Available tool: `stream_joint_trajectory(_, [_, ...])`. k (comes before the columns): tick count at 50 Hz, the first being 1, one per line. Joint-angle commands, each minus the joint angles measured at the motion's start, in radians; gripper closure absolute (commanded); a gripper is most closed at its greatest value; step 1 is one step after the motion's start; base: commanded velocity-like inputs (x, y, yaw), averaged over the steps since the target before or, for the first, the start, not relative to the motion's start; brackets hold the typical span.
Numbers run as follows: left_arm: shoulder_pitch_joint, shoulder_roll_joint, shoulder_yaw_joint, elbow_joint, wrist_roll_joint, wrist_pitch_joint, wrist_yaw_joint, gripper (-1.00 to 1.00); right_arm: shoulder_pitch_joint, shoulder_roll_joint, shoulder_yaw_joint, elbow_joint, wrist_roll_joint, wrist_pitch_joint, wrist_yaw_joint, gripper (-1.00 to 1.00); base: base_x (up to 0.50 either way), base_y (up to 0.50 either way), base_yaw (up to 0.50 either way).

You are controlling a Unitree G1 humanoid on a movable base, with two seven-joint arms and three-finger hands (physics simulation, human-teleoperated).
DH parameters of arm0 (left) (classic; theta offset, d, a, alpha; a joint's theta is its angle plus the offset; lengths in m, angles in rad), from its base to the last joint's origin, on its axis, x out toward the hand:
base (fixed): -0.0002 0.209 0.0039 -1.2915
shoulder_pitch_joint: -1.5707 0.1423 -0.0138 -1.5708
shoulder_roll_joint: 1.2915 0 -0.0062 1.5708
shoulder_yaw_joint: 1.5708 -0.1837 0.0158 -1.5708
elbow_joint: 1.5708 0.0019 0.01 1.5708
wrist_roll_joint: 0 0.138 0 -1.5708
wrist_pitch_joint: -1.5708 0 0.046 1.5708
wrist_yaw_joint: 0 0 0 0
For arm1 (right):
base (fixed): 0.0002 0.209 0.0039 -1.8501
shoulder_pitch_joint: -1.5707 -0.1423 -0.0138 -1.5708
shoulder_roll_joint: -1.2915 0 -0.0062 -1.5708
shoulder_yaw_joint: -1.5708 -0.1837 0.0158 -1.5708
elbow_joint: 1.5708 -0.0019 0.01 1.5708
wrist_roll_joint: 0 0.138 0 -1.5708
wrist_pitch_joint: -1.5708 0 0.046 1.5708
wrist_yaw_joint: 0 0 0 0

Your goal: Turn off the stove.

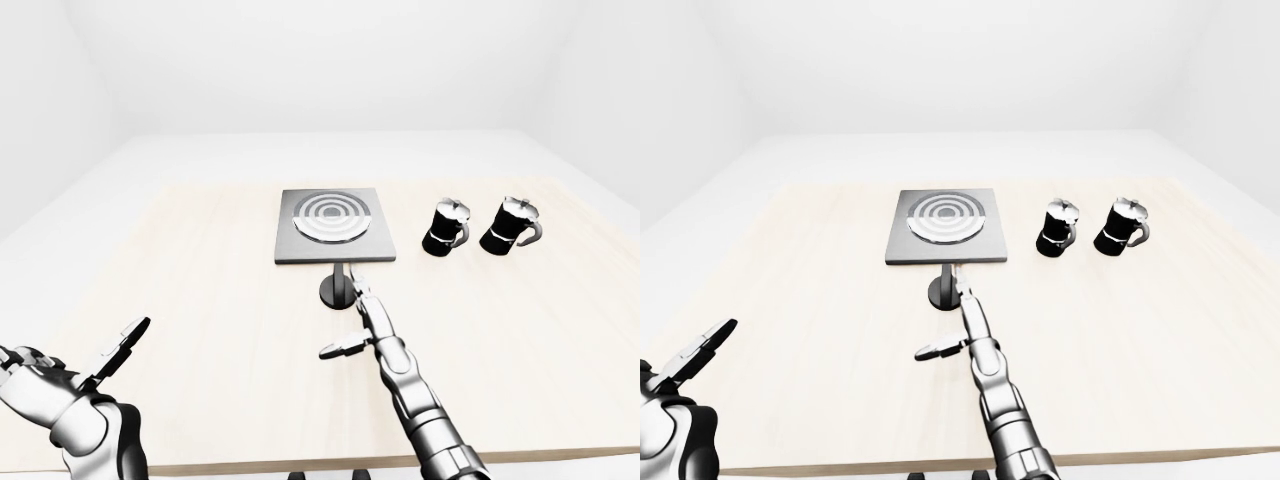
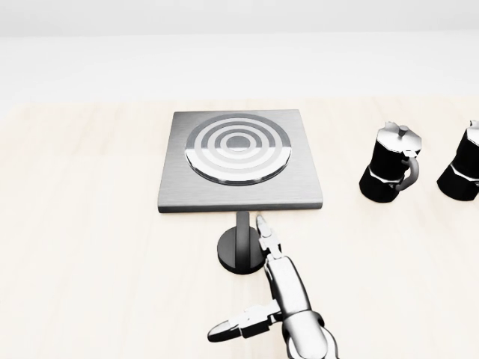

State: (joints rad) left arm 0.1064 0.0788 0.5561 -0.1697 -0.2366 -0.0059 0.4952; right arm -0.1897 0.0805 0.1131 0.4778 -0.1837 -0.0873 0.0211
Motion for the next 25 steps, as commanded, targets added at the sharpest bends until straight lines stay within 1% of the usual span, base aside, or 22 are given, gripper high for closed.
stream_joint_trajectory(1, [0.006, -0.003, 0.001, -0.010, -0.002, 0.001, -0.002, -1.00, -0.006, 0.008, 0.003, 0.041, -0.005, 0.000, 0.001, -1.00, 0.00, 0.00, 0.00])
stream_joint_trajectory(3, [0.003, -0.003, 0.001, -0.003, -0.001, -0.003, -0.003, -1.00, 0.001, 0.010, 0.008, 0.026, -0.009, 0.000, 0.001, -1.00, 0.00, 0.00, 0.00])
stream_joint_trajectory(5, [0.005, -0.002, 0.004, -0.013, -0.008, 0.009, -0.004, -1.00, 0.012, 0.013, 0.016, 0.005, -0.015, 0.000, 0.003, -1.00, 0.00, 0.00, 0.00])
stream_joint_trajectory(9, [0.001, -0.002, 0.005, -0.007, -0.010, 0.007, -0.004, -1.00, 0.000, 0.016, 0.018, 0.027, -0.020, 0.000, 0.000, -1.00, 0.00, 0.00, 0.00])
stream_joint_trajectory(10, [0.002, -0.002, 0.005, -0.010, -0.009, 0.009, -0.003, -1.00, 0.001, 0.017, 0.019, 0.026, -0.022, 0.000, 0.001, -1.00, 0.00, 0.00, 0.00])
stream_joint_trajectory(11, [0.006, -0.002, 0.007, -0.022, -0.012, 0.019, -0.002, -1.00, 0.005, 0.020, 0.025, 0.017, -0.028, 0.000, -0.001, -1.00, 0.00, 0.00, 0.00])
stream_joint_trajectory(12, [0.006, -0.003, 0.008, -0.022, -0.013, 0.020, -0.003, -1.00, 0.010, 0.022, 0.028, 0.013, -0.031, 0.000, -0.001, -1.00, 0.00, 0.00, 0.00])
stream_joint_trajectory(18, [0.001, -0.002, 0.009, -0.016, -0.014, 0.020, -0.002, -1.00, 0.035, 0.034, 0.057, -0.010, -0.062, 0.000, -0.008, -1.00, 0.00, 0.00, 0.00])
stream_joint_trajectory(19, [-0.002, -0.001, 0.008, -0.009, -0.013, 0.013, -0.001, -1.00, 0.041, 0.037, 0.063, -0.020, -0.067, 0.000, -0.008, -1.00, 0.00, 0.00, 0.00])
stream_joint_trajectory(21, [0.003, -0.002, 0.010, -0.022, -0.017, 0.021, -0.001, -1.00, 0.058, 0.042, 0.078, -0.062, -0.076, 0.000, -0.002, -1.00, 0.00, 0.00, 0.00])
stream_joint_trajectory(22, [0.002, -0.002, 0.010, -0.018, -0.018, 0.018, -0.002, -1.00, 0.063, 0.044, 0.084, -0.076, -0.080, 0.000, -0.001, -1.00, 0.00, 0.00, 0.00])
stream_joint_trajectory(23, [-0.001, -0.002, 0.009, -0.006, -0.016, 0.007, -0.003, -1.00, 0.069, 0.046, 0.092, -0.088, -0.084, 0.000, 0.001, -1.00, 0.00, 0.00, 0.00])
stream_joint_trajectory(24, [0.000, -0.001, 0.008, -0.007, -0.016, 0.008, -0.001, -1.00, 0.074, 0.048, 0.099, -0.098, -0.087, 0.000, 0.004, -1.00, 0.00, 0.00, 0.00])
stream_joint_trajectory(25, [0.000, 0.000, 0.008, -0.011, -0.018, 0.014, 0.001, -1.00, 0.081, 0.053, 0.111, -0.112, -0.095, 0.000, 0.004, -1.00, 0.00, 0.00, 0.00])
